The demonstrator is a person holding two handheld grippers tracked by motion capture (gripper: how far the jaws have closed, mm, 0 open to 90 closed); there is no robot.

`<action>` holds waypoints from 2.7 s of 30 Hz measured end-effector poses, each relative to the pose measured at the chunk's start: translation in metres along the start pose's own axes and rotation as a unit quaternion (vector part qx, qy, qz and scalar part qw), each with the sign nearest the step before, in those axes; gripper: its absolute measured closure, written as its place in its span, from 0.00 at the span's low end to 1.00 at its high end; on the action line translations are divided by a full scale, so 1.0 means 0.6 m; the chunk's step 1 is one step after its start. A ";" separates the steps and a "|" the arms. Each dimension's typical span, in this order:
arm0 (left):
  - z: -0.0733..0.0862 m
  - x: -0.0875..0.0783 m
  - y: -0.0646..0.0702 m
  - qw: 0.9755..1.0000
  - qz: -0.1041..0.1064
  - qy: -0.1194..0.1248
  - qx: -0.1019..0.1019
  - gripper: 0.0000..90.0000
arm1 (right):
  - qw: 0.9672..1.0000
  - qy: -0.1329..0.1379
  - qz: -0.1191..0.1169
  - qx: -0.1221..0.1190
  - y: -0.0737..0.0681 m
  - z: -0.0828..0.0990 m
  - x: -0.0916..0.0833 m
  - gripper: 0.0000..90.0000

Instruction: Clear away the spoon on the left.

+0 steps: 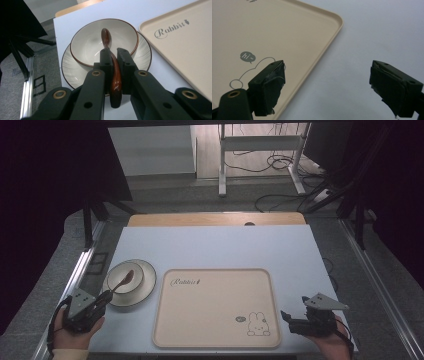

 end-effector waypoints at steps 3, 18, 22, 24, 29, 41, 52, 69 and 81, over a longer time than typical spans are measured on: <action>-0.004 -0.005 -0.001 1.000 0.002 0.006 -0.002 0.94 | 1.000 0.004 -0.002 -0.001 -0.001 -0.001 -0.001 0.14; -0.025 -0.027 0.003 0.999 0.001 0.036 0.000 0.94 | 1.000 0.006 0.001 -0.001 0.000 -0.001 -0.001 0.14; -0.029 -0.031 0.007 0.999 0.001 0.041 0.002 0.94 | 1.000 0.007 0.001 0.000 -0.001 -0.001 -0.002 0.14; -0.031 -0.032 0.008 0.999 0.002 0.043 0.003 0.94 | 1.000 0.008 0.001 0.000 -0.001 -0.001 -0.002 0.14; -0.035 -0.035 0.009 0.999 0.003 0.049 0.003 0.94 | 1.000 0.017 0.003 -0.003 -0.001 -0.003 -0.005 0.14; -0.046 -0.038 0.018 0.998 0.012 0.062 0.004 0.94 | 1.000 0.019 0.005 -0.003 0.000 -0.003 -0.005 0.15; -0.061 -0.037 0.031 0.997 0.018 0.075 0.013 0.94 | 1.000 0.018 0.006 -0.005 0.000 -0.003 -0.005 0.15; -0.075 -0.027 0.046 0.996 0.030 0.076 0.027 0.94 | 1.000 0.019 0.007 -0.005 0.000 -0.003 -0.005 0.15; -0.092 -0.021 0.057 0.996 0.036 0.078 0.040 0.94 | 1.000 0.018 0.008 -0.003 0.000 -0.003 -0.004 0.15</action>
Point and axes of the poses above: each handheld gripper's, and its own axes: x roughly forward along the jaws, z roughly out of its underside, y roughly to its right, the point moved 2 cm from there along x, roughly forward along the jaws, and after that the axes turned 6 degrees about z, right-handed, at the moved point
